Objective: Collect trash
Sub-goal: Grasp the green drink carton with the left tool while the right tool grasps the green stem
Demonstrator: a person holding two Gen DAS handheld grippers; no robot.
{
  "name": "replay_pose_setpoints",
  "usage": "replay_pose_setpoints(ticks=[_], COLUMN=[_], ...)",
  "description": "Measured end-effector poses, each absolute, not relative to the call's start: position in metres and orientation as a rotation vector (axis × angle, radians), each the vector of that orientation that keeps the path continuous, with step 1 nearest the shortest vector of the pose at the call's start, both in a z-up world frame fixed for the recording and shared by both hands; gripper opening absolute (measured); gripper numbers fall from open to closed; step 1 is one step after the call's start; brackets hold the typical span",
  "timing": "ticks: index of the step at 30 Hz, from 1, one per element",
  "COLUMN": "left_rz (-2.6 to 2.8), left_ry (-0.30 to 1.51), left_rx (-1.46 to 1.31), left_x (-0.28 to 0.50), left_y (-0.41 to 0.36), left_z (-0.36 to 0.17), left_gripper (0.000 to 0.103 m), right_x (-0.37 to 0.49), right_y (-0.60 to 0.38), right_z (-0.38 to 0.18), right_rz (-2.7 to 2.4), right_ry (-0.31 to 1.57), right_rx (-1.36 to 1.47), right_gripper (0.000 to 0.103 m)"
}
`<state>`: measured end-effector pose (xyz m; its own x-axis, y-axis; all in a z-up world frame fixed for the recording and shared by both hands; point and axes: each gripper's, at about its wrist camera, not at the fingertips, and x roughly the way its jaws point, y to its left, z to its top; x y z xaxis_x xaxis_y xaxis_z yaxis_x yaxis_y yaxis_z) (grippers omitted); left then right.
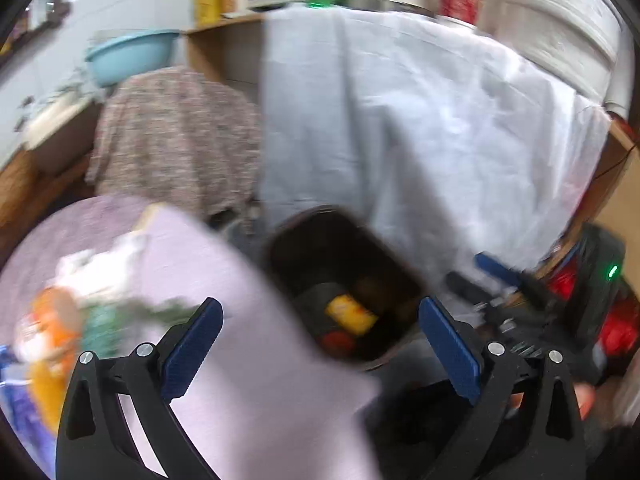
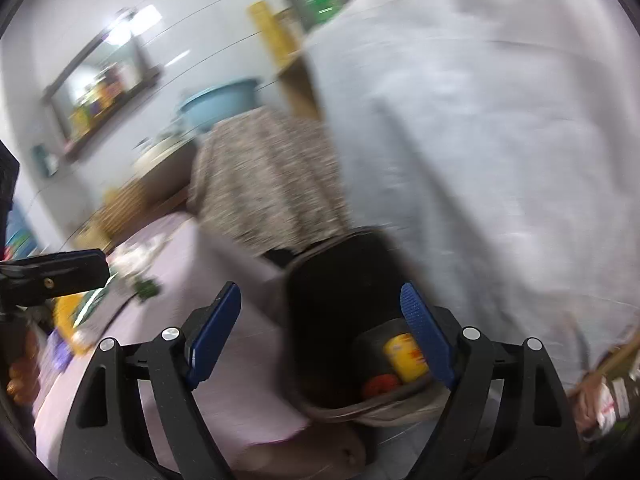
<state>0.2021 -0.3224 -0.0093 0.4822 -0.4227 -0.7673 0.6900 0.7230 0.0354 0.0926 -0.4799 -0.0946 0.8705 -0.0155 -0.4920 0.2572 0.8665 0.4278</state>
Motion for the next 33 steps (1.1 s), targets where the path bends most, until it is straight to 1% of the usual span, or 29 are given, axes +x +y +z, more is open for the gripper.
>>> replay_pose_setpoints(ticks=[3,7,9,11,15,17,22,25,27,31,33], left_rz=[-0.548,-0.446,-0.414,-0.412,-0.432,-0.424,-0.426,-0.42,-0.43,-0.478,-0.479], left_ry=[0.772,0.829,0.872,0.906,0.957,0.969,0.994,0.996,0.988,0.932,0.866], left_rx=[0.49,0.598,0.633,0.646,0.681,0.697,0.723,0.718,0.659,0.46,0.379], left_x=[0.223,0.256,0.272,0.279,0.282,0.284,0.292,0.293,0.29,0.274,0.257], left_y=[-0.282,-0.254,-0.249,-0.241,-0.232,-0.235,-0.242,-0.244,-0.239,-0.219,-0.203], left_z=[-0.011,-0.023,-0.034,-0.039,-0.048,-0.054,-0.061,-0.062,-0.056,-0.029,-0.011], left_gripper=[0.097,0.097,0.092,0.078,0.075,0.062,0.052,0.05,0.05,0.049,0.049], right_x=[0.103,0.11,0.11,0.11,0.11,0.11,0.115,0.125,0.134,0.157,0.173], right_y=[-0.453,-0.425,-0.414,-0.407,-0.402,-0.401,-0.397,-0.387,-0.375,-0.349,-0.334], right_z=[-0.089,-0.087,-0.087,-0.087,-0.085,-0.085,-0.082,-0.075,-0.069,-0.059,-0.055], right_rz=[-0.089,-0.039,-0.024,-0.02,-0.013,-0.015,-0.004,0.04,0.1,0.22,0.294], right_ry=[0.525,0.549,0.559,0.57,0.585,0.593,0.602,0.606,0.607,0.626,0.641], right_rx=[0.448,0.403,0.385,0.372,0.344,0.335,0.309,0.264,0.212,0.099,0.051], right_gripper=[0.082,0.082,0.082,0.082,0.082,0.082,0.082,0.082,0.082,0.082,0.081])
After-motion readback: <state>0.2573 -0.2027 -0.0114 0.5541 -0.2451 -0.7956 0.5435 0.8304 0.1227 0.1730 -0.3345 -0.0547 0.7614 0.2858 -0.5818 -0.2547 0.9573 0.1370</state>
